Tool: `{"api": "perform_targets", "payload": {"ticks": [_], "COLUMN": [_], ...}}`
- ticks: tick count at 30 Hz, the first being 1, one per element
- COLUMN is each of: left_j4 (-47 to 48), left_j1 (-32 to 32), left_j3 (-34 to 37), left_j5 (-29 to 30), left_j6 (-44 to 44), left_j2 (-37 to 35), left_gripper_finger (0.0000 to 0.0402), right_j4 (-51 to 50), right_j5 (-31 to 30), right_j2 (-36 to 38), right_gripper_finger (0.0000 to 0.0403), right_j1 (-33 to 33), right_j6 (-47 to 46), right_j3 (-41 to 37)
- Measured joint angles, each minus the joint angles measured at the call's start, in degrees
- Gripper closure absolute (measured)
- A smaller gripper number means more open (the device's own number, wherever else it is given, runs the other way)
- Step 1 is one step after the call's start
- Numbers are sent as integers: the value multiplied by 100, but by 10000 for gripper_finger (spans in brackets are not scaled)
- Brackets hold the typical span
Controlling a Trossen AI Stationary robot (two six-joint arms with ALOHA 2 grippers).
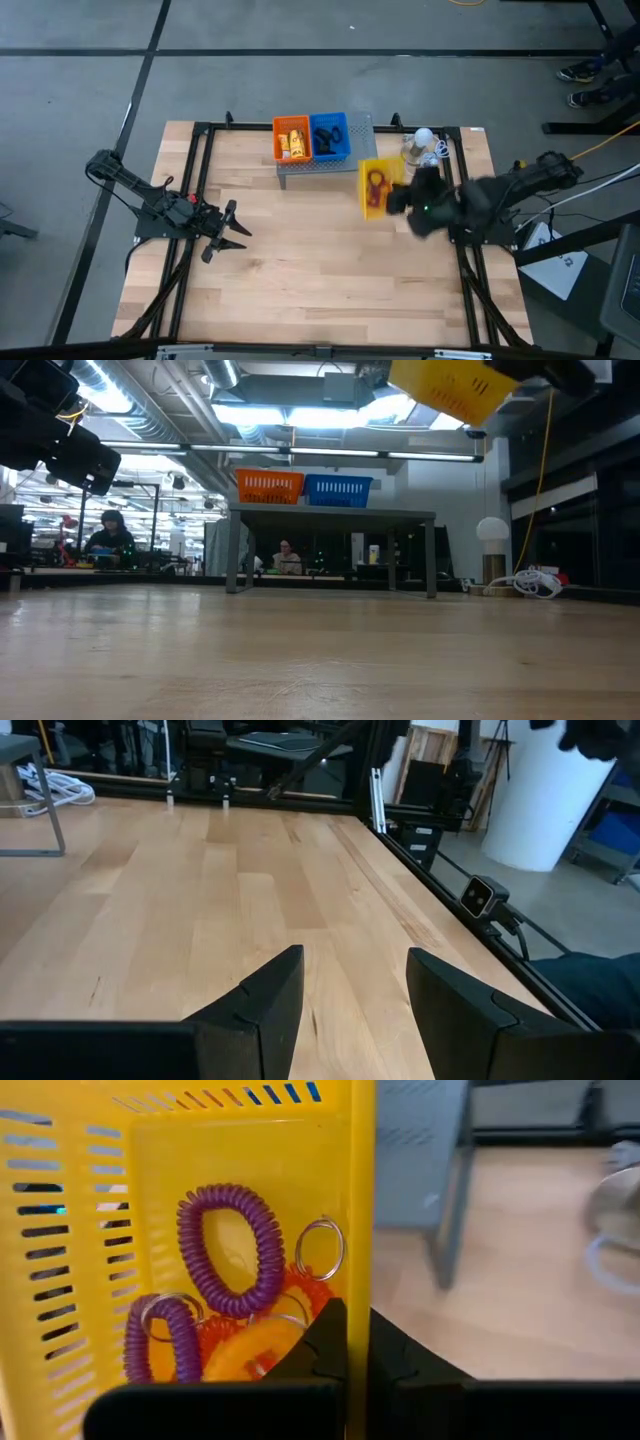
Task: Pick & Place Office Desk Supplies
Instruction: Put the yellow bin onto the shelf
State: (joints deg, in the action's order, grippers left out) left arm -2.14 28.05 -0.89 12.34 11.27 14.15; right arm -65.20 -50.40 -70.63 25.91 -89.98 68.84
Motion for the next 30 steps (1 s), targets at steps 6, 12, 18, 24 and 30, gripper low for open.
{"api": "perform_targets", "payload": {"ticks": [6, 12, 18, 24, 30], "left_j4": [-6, -17, -26, -32, -37], "left_j1": [-1, 0, 0, -1, 0], "left_j3": [0, 0, 0, 0, 0], "left_j5": [4, 6, 8, 6, 6], "left_j6": [-2, -15, -28, -44, -55], "left_j2": [0, 0, 0, 0, 0], "left_gripper_finger": [229, 229, 229, 229, 229], "right_j4": [1, 28, 642, 822, 791], "right_j5": [999, 2050, 3159, 3797, 3955], "right_j2": [547, 567, 408, 53, -539], "right_gripper_finger": [400, 400, 400, 400, 400], "right_j1": [-1530, -3153, -4513, -5521, -5998], "right_j6": [1321, 2409, 3419, 3952, 4299], "right_j3": [2, 2, 0, 2, 52]}}
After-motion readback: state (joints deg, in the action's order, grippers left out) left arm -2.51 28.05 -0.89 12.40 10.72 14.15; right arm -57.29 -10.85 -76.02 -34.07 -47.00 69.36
